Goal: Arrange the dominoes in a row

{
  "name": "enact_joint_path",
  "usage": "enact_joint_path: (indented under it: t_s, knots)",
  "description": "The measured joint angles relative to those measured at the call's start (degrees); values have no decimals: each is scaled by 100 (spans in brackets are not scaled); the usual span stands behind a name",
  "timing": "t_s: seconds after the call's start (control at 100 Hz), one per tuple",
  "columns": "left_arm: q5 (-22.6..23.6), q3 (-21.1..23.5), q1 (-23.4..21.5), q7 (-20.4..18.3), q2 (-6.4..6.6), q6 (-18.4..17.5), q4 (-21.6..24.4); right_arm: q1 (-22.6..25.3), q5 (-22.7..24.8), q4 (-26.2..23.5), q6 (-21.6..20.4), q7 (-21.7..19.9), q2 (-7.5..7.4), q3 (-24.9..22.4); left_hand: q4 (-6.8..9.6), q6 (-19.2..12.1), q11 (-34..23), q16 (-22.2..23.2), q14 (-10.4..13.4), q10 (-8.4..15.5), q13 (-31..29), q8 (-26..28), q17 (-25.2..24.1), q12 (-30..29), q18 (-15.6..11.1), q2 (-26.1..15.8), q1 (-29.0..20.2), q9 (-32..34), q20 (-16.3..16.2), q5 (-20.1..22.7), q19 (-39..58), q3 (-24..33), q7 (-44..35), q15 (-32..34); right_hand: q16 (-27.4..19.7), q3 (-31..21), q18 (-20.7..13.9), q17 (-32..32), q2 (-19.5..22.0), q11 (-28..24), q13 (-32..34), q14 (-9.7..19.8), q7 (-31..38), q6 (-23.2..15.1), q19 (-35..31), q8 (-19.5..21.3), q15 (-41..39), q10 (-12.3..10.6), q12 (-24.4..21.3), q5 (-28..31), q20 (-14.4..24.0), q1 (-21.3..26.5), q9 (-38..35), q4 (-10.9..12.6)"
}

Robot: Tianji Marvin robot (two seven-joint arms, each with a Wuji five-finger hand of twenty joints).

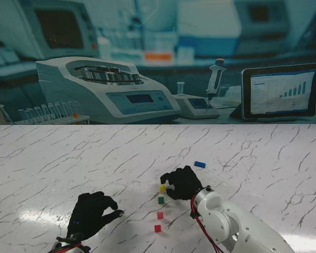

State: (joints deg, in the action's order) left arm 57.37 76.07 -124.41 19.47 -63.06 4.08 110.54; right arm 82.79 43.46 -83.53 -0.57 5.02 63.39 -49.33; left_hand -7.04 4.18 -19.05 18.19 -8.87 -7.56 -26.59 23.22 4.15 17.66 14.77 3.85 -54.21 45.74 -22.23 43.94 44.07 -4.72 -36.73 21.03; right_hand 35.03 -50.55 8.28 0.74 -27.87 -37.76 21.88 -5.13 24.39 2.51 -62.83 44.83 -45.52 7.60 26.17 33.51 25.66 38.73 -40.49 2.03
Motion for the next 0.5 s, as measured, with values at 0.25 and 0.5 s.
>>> enact_joint_path:
  t_s: [0.25,0.5]
  knots:
    - [1,-12,12,0,0,0,-4,154,107,-198,-37,-351,-90,-325,0,0,0,0,0,0,0,0,0,0,0,0,-1,0,0,0,0,0,-13,0,-152,183,1,87,7,352,-562,-28,-377,129,219,20,153,157,-35,-304,-6,-89,788,4]
    - [9,-20,16,14,0,5,-8,326,468,-389,-27,-385,-151,-678,0,0,0,0,0,1,0,0,0,0,0,0,-1,0,0,0,0,0,-44,0,-355,368,1,89,30,683,-769,-30,-670,336,289,-77,341,233,-69,-365,-7,-286,931,4]
